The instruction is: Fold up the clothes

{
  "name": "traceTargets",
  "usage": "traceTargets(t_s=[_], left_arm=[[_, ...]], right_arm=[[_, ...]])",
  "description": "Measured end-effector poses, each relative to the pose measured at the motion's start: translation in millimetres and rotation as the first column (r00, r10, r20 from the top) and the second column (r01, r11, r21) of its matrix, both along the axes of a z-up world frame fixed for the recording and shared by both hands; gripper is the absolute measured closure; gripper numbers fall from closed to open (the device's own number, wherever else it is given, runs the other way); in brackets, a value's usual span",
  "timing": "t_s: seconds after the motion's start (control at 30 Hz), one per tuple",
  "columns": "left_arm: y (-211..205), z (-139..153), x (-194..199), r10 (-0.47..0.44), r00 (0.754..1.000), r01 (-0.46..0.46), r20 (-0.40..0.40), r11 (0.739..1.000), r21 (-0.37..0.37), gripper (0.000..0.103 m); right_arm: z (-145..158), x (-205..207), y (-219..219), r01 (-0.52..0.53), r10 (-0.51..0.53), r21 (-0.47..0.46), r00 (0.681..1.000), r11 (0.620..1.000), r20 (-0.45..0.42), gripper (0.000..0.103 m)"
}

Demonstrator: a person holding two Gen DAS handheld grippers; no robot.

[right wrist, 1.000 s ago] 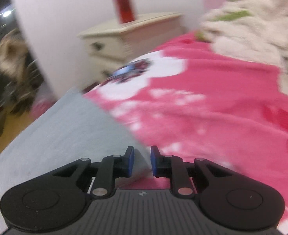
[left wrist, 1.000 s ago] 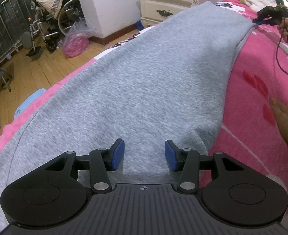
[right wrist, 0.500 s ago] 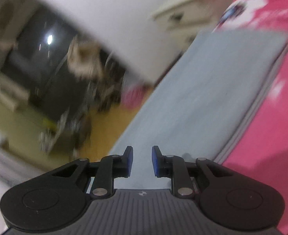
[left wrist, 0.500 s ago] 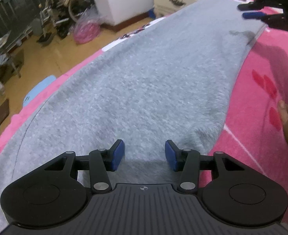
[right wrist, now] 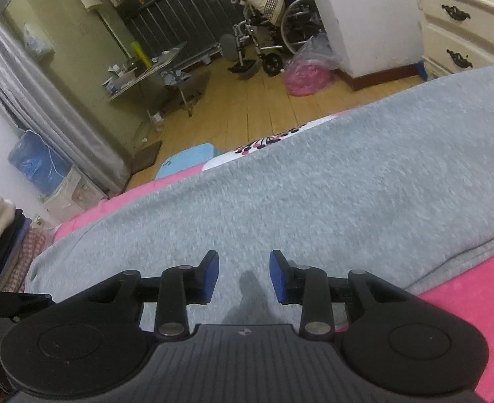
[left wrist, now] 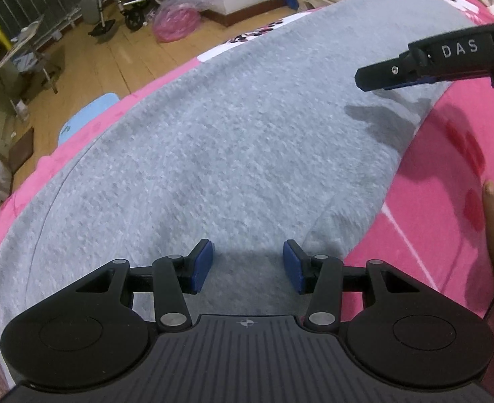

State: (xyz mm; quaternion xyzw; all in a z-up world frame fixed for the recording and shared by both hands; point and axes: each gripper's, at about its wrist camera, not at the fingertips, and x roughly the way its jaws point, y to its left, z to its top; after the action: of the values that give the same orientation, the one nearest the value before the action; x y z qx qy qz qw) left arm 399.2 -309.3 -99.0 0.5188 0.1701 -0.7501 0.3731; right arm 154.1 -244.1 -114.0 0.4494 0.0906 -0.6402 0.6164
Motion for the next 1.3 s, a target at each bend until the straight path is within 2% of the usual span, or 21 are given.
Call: traceTargets(t_s=[0.1,0.3,0.43,0.5,0.6,0.67,0.8,0.87,0.97,1.1,1.17,1.23,1.3], left_arm=[[1.2,2.4,3.9,0.006,1.000,-0.006,-0.008,1.000,-0.004,0.056],[2.6,26.7,43.7,0.036,0.999,-0.035,0.011,0.997,-0.069,0.057],[3.3,42.1,72.8,0.056,0.998,-0.053,0.024,0.992,-0.114,0.057],[3.0,41.3,88.0,0.081,0.997,-0.080,-0.002,0.992,-0.101,0.057],[2.3,31.6,103.1,0.132,0.988,-0.135,-0.077,0.990,-0.044,0.057],[3.8,18.3,104.5,0.150,0.985,-0.153,-0.086,0.988,-0.030,0.057],[7.9,-9.7,114.2,0.187,0.980,-0.187,-0.073,0.982,0.009,0.057],[10.2,-10.8,124.7,0.195,0.976,-0.194,-0.099,0.981,0.024,0.056],[9.5,0.7,129.3,0.193,0.974,-0.193,-0.118,0.981,0.015,0.057],[-8.2,16.0,130.1,0.209,0.955,-0.214,-0.211,0.977,0.001,0.057],[-19.5,17.2,128.1,0.219,0.944,-0.228,-0.246,0.974,-0.005,0.057],[-34.7,4.9,121.2,0.235,0.939,-0.246,-0.252,0.969,-0.015,0.057],[-45.1,-12.1,115.2,0.217,0.951,-0.234,-0.221,0.971,-0.054,0.056]], right_arm=[[-1.5,0.3,3.1,0.005,-0.005,-0.002,1.000,1.000,0.000,0.067],[-2.1,-4.0,10.9,0.031,-0.032,-0.023,0.999,0.999,-0.015,0.067],[2.7,4.9,5.6,-0.041,0.037,-0.046,0.996,0.998,-0.079,0.067],[6.1,11.8,1.5,-0.095,0.088,-0.057,0.989,0.994,-0.115,0.068],[4.4,31.1,-2.4,-0.242,0.228,-0.051,0.955,0.969,-0.187,0.068],[-3.8,42.2,0.5,-0.328,0.312,-0.030,0.921,0.944,-0.235,0.069],[-20.2,64.4,6.3,-0.488,0.470,0.025,0.823,0.872,-0.320,0.069],[-22.9,72.9,7.5,-0.548,0.531,0.056,0.773,0.834,-0.347,0.069],[-2.3,75.6,-0.4,-0.580,0.569,0.079,0.749,0.811,-0.340,0.069],[19.9,95.9,-32.2,-0.628,0.595,0.012,0.731,0.778,-0.334,0.069],[16.9,116.5,-53.0,-0.653,0.619,-0.003,0.719,0.757,-0.314,0.069],[3.1,138.8,-63.9,-0.683,0.654,0.016,0.693,0.731,-0.304,0.069],[-13.1,152.0,-62.9,-0.698,0.677,0.061,0.665,0.714,-0.316,0.069]])
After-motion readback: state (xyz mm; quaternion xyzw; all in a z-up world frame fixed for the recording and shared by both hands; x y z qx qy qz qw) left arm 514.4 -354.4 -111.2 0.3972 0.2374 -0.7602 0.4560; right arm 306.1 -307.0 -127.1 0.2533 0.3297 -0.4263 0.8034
